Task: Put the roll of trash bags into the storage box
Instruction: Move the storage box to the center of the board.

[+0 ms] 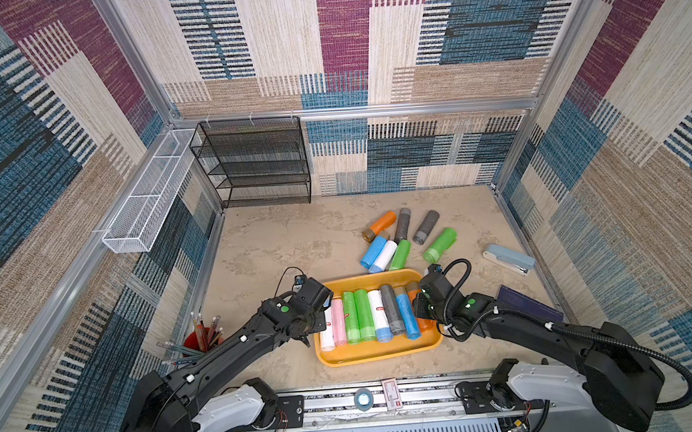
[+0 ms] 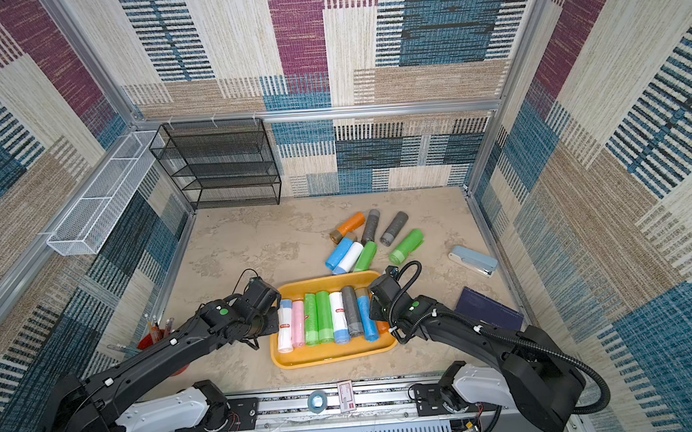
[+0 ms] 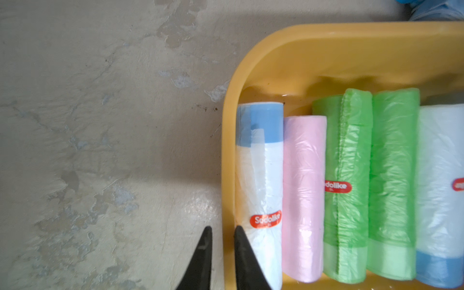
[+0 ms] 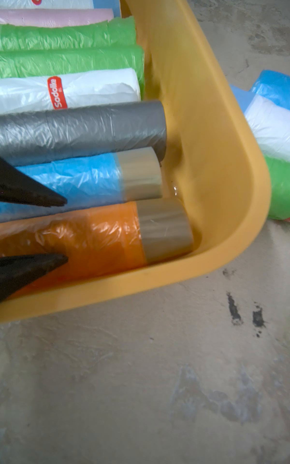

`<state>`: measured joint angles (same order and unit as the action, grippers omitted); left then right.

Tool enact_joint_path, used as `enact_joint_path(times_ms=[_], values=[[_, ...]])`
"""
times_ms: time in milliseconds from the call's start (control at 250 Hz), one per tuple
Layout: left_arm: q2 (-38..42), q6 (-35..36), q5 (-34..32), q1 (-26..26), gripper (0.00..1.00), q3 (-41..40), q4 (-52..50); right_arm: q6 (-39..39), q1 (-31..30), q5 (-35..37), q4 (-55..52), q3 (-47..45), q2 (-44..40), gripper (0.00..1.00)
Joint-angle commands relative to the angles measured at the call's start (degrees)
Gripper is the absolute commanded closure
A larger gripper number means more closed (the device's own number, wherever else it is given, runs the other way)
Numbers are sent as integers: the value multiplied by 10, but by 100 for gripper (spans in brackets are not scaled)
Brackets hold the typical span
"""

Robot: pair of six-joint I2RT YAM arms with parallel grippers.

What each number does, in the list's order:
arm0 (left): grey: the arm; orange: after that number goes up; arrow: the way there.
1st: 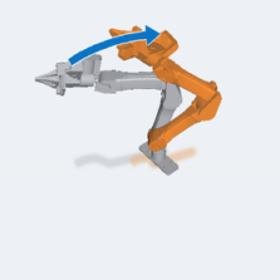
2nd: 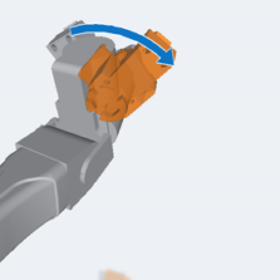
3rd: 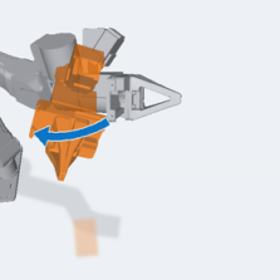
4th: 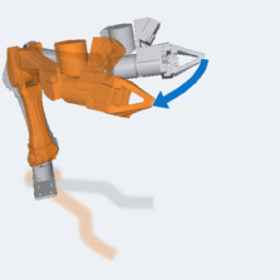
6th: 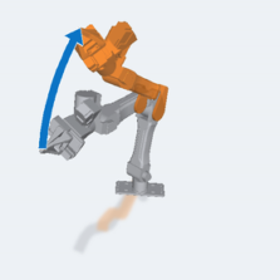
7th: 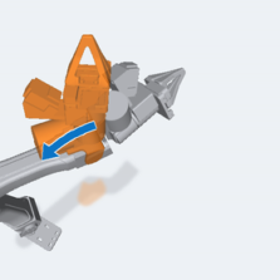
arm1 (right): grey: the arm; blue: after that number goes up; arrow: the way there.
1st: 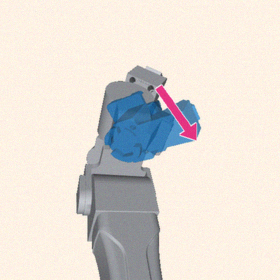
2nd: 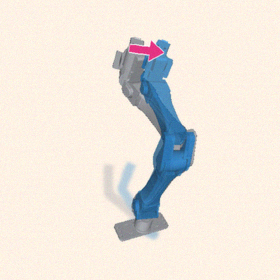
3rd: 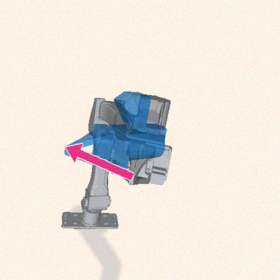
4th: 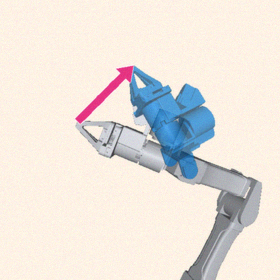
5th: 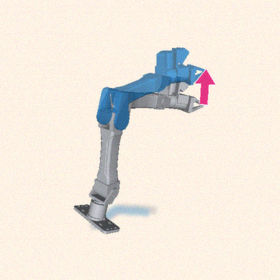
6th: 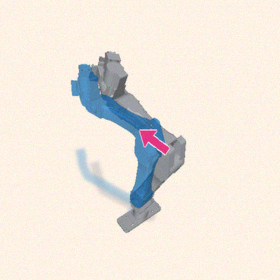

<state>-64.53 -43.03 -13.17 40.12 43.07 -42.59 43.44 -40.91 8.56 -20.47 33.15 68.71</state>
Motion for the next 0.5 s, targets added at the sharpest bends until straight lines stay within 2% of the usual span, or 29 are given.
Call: enact_joint_path(times_ms=[0, 160, 500], values=[[-3, 19, -12, -2, 80, 9, -1, 4, -1, -21, -20, 3, -1, 66], [-19, 33, -9, -5, 81, 23, 3, 2, -1, -4, -51, 25, -30, 63], [-50, 49, -6, -8, 83, 46, 17, -25, -1, 9, -68, 51, -125, 44]])
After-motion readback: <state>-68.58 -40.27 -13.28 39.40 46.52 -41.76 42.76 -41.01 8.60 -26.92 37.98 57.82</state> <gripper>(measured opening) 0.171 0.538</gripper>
